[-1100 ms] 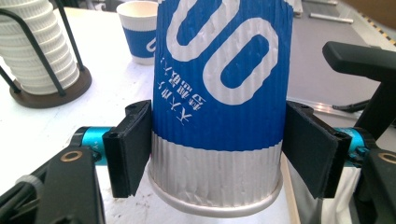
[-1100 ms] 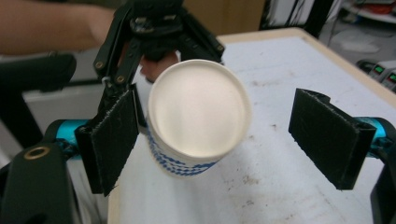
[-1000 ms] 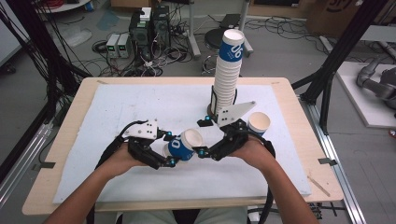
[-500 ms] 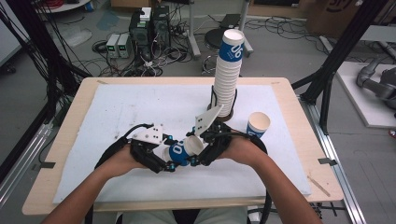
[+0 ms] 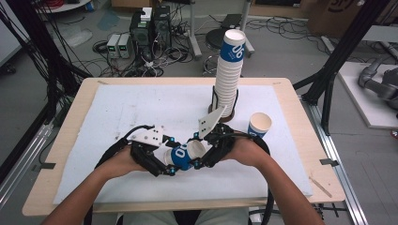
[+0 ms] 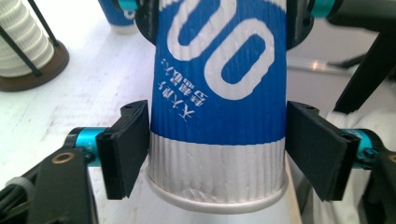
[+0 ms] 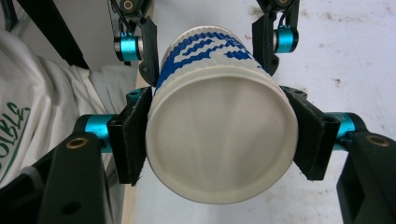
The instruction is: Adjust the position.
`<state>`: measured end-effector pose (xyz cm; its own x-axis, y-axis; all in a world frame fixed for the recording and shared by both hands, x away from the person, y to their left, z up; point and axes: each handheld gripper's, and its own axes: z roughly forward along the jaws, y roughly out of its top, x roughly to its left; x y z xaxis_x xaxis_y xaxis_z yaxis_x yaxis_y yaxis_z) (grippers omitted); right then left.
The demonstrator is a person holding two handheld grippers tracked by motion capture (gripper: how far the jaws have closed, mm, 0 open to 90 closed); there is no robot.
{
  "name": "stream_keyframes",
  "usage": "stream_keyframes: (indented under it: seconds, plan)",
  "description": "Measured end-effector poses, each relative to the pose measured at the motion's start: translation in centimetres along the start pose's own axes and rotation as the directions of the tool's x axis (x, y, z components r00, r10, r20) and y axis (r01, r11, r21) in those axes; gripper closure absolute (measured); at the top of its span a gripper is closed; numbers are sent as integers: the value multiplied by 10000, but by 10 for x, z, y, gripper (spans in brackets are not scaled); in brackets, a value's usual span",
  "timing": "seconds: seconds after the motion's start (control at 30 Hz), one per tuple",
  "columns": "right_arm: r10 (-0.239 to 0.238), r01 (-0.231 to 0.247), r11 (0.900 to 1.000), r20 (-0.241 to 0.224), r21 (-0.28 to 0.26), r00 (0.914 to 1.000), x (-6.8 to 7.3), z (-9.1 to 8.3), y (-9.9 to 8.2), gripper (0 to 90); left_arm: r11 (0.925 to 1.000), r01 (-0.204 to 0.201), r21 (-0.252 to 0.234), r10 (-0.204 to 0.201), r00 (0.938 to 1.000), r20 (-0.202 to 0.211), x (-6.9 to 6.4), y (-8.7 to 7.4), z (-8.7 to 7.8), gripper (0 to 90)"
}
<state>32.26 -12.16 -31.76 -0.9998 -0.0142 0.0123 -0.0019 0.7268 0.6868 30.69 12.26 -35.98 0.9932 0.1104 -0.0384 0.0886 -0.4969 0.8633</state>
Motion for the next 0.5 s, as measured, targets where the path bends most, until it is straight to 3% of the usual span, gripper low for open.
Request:
stream_keyframes:
  seconds: [0.2, 0.37, 0.5]
  plan:
    - [360, -361, 9963, -26, -783, 9993, 0, -4, -13, 314, 9967, 240, -779, -249, 9996, -116, 0, -5, -4, 167]
    - [534, -526, 9899, 24, -1320, 9986, 1, -9, -24, 313, 9841, 433, -1722, -478, 9986, -219, 2, -10, -12, 167]
    - [738, -698, 9798, 141, -1875, 9972, 1, -13, -32, 313, 9747, 611, -2149, -695, 9971, -319, 3, -15, -17, 167]
